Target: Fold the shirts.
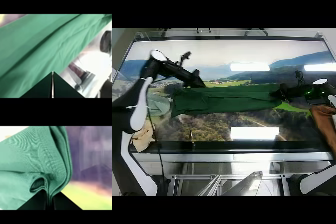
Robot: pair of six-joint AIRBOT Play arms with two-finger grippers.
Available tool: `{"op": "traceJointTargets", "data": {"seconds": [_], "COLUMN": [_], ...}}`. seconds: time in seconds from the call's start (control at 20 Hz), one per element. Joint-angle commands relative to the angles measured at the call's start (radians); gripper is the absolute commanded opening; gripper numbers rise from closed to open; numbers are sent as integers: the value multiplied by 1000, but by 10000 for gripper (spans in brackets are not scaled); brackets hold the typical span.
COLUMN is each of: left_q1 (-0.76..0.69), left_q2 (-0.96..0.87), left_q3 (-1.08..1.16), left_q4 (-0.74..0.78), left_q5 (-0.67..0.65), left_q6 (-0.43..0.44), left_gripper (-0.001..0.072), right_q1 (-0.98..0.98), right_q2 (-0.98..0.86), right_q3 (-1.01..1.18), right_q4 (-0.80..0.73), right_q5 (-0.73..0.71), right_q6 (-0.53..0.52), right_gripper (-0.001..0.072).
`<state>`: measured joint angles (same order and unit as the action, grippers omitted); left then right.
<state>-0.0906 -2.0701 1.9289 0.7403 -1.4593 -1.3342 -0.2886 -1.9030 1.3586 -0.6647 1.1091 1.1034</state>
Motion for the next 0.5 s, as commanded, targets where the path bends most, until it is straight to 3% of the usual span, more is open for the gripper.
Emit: {"op": "traceJointTargets", "data": {"seconds": [0.0, 0.45], "left_q1": [-110, -306], "left_q2": [-63, -135], "left_q3": [0, 2], "left_q4": [1, -149], "left_q5": [121, 351], "left_q6": [9, -2], "left_gripper": [2, 11], "right_q1": [-31, -152], "right_q2": [0, 212], "right_q3": [56, 204], "right_q4": [23, 87], "right_q5": [149, 398], "right_q6": [-8, 1], "right_gripper": [22, 21]}}
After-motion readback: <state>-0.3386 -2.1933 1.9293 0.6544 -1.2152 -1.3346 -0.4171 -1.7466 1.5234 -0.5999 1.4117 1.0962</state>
